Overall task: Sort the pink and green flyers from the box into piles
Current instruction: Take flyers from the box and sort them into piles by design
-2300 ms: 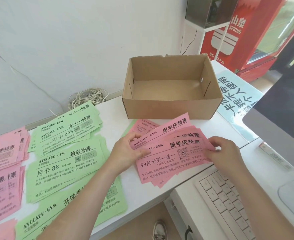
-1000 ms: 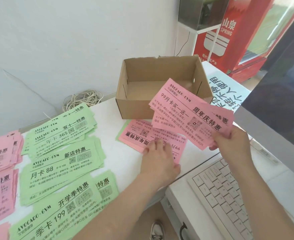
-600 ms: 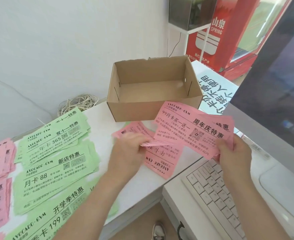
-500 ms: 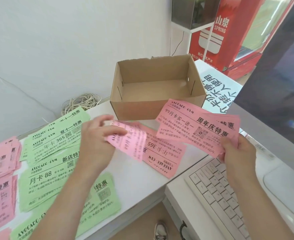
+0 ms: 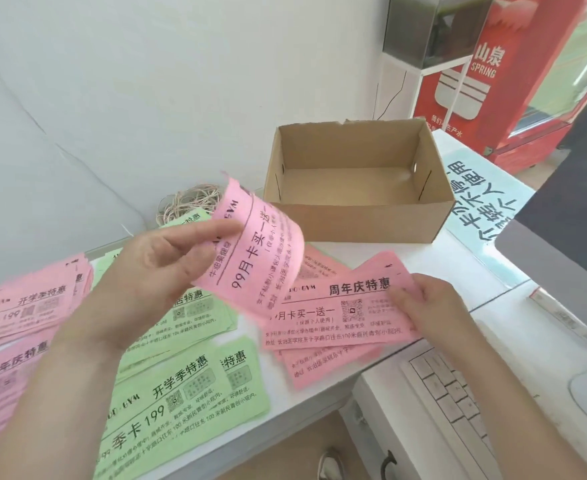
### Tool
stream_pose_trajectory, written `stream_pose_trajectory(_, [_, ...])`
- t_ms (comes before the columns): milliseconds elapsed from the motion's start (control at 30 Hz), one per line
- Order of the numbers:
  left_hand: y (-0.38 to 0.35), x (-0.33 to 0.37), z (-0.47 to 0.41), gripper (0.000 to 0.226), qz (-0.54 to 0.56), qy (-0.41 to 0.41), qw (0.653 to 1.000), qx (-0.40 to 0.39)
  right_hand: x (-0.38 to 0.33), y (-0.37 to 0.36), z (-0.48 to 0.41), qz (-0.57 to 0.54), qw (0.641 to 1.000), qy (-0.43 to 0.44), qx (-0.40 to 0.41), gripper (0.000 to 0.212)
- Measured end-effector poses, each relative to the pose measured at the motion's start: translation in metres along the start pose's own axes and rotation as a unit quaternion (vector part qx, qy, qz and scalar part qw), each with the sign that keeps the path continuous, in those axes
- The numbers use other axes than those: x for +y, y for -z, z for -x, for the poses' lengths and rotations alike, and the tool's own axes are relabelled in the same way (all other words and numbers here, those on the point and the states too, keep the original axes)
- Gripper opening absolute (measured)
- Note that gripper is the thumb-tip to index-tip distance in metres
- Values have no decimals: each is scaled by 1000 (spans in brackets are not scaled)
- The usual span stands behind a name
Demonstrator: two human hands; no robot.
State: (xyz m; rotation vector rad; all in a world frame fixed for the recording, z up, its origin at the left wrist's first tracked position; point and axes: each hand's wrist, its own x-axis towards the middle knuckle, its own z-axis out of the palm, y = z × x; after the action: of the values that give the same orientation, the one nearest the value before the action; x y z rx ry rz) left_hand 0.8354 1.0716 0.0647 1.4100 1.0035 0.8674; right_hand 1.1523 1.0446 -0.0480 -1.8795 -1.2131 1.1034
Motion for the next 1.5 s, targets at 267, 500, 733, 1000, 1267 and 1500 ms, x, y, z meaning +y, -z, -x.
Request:
stream_pose_trajectory(267, [-31,-47,-23,52,-151,167,970,90,-9,-12,-15,61,998,15,-29,21])
stream_pose_trajectory(500, [-37,-101,-37,39,-283,230,920,147,-5,-17,-14,-1,1000,8,-21,22])
stream_pose_trajectory(733, [-38,-108,-42,25,-245,224,933,140,-5,-24,-18,83,995,45,-33,6])
stream_pose_trajectory(1000, [6,-78,-39,26,-139,123,927,326,-6,-8,-18,4,1000,30,-5,19])
stream_pose_trajectory(1267, [54,-57,2,26,-33,88,904,417,-37,-10,-14,-170,981,50,-77,34])
stream_pose_trajectory(1500, [129,-57,80,9,-18,87,847,525,-74,-104,12,-216,962,52,-161,30])
